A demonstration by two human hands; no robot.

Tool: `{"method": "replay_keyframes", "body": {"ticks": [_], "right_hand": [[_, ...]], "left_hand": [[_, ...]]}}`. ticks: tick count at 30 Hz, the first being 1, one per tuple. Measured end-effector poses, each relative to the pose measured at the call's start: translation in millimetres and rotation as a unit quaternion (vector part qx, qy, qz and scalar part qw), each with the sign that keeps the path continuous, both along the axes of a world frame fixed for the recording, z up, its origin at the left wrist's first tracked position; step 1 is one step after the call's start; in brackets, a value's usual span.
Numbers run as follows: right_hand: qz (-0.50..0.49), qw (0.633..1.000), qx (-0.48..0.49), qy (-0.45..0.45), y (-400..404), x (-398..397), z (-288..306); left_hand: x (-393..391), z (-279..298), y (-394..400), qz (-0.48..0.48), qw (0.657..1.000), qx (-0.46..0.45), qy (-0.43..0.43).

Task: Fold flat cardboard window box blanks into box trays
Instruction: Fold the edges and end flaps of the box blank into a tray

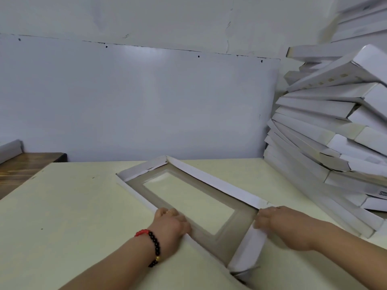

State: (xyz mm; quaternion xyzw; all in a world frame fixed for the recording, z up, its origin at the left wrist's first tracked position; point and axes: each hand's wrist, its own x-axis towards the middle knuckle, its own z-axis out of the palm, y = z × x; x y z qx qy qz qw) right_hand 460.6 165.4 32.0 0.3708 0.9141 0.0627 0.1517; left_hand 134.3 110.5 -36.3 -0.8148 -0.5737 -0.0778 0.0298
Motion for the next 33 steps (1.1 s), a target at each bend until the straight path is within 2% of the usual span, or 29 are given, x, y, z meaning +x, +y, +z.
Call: {"method": "replay_keyframes", "body": {"ticks": [2, 7, 13, 18, 23, 28, 32, 33], "right_hand": [[0.000, 1.000, -0.007, 0.006, 1, 9, -4], [-0.025, 0.990, -0.085, 0.110, -3, -8, -11], [-0.033, 0.991, -0.108, 0.075, -6, -36, -13], [0.001, 0.996, -0.054, 0.078, -17, -41, -20], [0.049, 0.995, 0.049, 0.068, -20, -40, -35], [0.033, 0.986, 0.014, 0.162, -35, -28, -29], [0.086, 0.982, 0.005, 0.167, -60, -19, -15], [0.099, 0.984, 0.013, 0.146, -67, -18, -16]], "left_hand": [[-11, 3, 1, -0.022, 0.999, 0.008, 0.027], [-29, 17, 7, -0.019, 0.996, 0.002, 0.089], [-32, 24, 14, 0.016, 0.992, -0.009, 0.127], [-27, 27, 22, 0.048, 0.986, -0.032, 0.155], [-21, 30, 23, 0.053, 0.981, -0.046, 0.180], [-18, 34, 22, 0.063, 0.974, -0.045, 0.214], [-18, 35, 22, 0.067, 0.973, -0.042, 0.219], [-19, 34, 22, 0.068, 0.972, -0.038, 0.221]]}}
